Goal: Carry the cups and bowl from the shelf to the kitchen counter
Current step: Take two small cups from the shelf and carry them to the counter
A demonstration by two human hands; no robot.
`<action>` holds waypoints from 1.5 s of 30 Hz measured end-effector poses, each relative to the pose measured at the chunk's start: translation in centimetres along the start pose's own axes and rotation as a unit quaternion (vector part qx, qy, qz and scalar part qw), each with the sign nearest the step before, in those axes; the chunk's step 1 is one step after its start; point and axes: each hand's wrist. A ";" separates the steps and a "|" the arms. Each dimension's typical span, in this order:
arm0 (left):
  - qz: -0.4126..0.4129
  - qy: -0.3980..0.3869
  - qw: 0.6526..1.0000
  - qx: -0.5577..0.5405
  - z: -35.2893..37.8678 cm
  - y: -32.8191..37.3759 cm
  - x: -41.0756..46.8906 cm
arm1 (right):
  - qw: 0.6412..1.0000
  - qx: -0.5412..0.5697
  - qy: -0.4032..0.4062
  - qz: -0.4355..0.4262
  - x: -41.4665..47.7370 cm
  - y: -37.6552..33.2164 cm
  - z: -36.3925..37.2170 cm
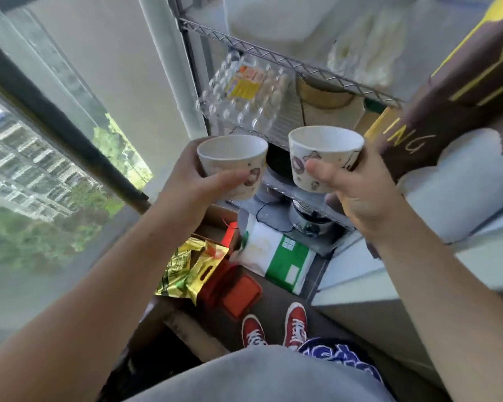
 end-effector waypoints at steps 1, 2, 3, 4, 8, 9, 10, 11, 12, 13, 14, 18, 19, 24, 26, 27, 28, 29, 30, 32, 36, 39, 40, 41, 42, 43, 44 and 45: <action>-0.005 -0.003 1.000 -0.001 0.4 -0.7 -0.3 | 1.000 0.002 0.003 0.012 -0.6 0.7 -0.3; -0.010 -0.007 1.000 -0.004 0.7 -1.3 -0.6 | 1.000 0.003 0.003 0.023 -1.3 1.4 -0.6; -0.015 -0.012 1.000 -0.010 1.2 -1.9 -1.0 | 1.000 -0.001 0.005 0.029 -2.0 2.0 -0.9; -0.023 -0.016 1.000 -0.014 1.6 -2.4 -1.4 | 0.999 -0.006 0.007 0.033 -2.7 2.8 -1.3; -0.054 -0.049 0.997 -0.008 3.4 -4.2 -3.0 | 0.999 0.002 0.016 0.051 -6.6 5.5 -3.0; -0.063 -0.056 0.996 -0.005 3.9 -4.7 -3.5 | 0.998 0.005 0.018 0.060 -7.7 5.9 -3.6; -0.071 -0.058 0.996 -0.002 4.6 -5.1 -4.1 | 0.997 0.008 0.018 0.069 -8.9 6.3 -4.1; -0.078 -0.059 0.995 0.002 5.4 -5.6 -4.6 | 0.997 0.011 0.018 0.079 -10.1 6.6 -4.7; -0.083 -0.061 0.995 0.007 6.1 -6.1 -5.2 | 0.996 0.018 0.019 0.087 -11.4 6.8 -5.4; -0.087 -0.068 0.994 0.013 7.0 -6.7 -5.9 | 0.995 0.024 0.023 0.092 -12.7 7.1 -6.1; -0.093 -0.078 0.992 0.021 8.2 -7.3 -6.6 | 0.995 0.026 0.029 0.094 -14.4 7.2 -7.1; -0.117 -0.120 0.985 0.052 11.9 -9.3 -9.3 | 0.992 0.033 0.038 0.112 -20.3 7.4 -10.1; -0.118 -0.137 0.982 0.062 13.2 -9.7 -9.8 | 0.992 0.032 0.043 0.118 -22.0 7.3 -11.1; -0.146 -0.216 0.961 0.087 21.3 -11.2 -12.2 | 0.985 0.036 0.104 0.133 -30.0 7.4 -16.5; -0.152 -0.250 0.951 0.102 24.8 -11.4 -13.0 | 0.981 0.036 0.142 0.129 -33.3 7.8 -18.7; -0.153 -0.271 0.944 0.108 26.6 -11.5 -13.4 | 0.977 0.040 0.163 0.129 -35.0 8.0 -19.8; -0.157 -0.291 0.937 0.110 28.5 -11.7 -13.7 | 0.974 0.042 0.184 0.128 -36.7 8.2 -20.8; -0.160 -0.312 0.930 0.111 30.4 -11.7 -14.1 | 0.969 0.045 0.206 0.128 -38.5 8.4 -21.7; -0.162 -0.334 0.922 0.113 32.4 -11.8 -14.5 | 0.963 0.048 0.233 0.129 -40.3 8.6 -22.6; -0.167 -0.384 0.899 0.129 36.4 -12.0 -15.3 | 0.946 0.057 0.289 0.131 -44.0 8.9 -24.3; -0.177 -0.493 0.835 0.167 44.5 -13.0 -17.1 | 0.905 0.091 0.390 0.144 -51.6 9.5 -26.7; -0.180 -0.554 0.789 0.193 50.9 -14.0 -18.8 | 0.864 0.109 0.471 0.142 -57.1 10.0 -27.6; -0.175 -0.575 0.773 0.203 53.0 -14.4 -19.6 | 0.846 0.114 0.500 0.142 -58.8 10.3 -27.7; -0.169 -0.598 0.755 0.211 55.1 -14.8 -20.4 | 0.828 0.120 0.530 0.140 -60.4 10.5 -27.8; -0.163 -0.619 0.737 0.217 57.1 -15.2 -21.4 | 0.810 0.124 0.557 0.138 -62.0 10.9 -27.8; -0.154 -0.638 0.720 0.225 59.0 -15.7 -22.5 | 0.793 0.125 0.581 0.137 -63.5 11.1 -27.7; -0.141 -0.655 0.705 0.233 60.8 -16.1 -23.6 | 0.777 0.122 0.602 0.134 -65.0 11.4 -27.7; -0.127 -0.671 0.690 0.241 62.5 -16.6 -24.7 | 0.762 0.123 0.623 0.127 -66.4 11.6 -27.5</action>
Point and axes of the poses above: each hand's wrist, its own x-axis towards the middle knuckle, its own z-axis out of the palm, y = z × x, and after that the axes turned 7 degrees about -y, right-handed
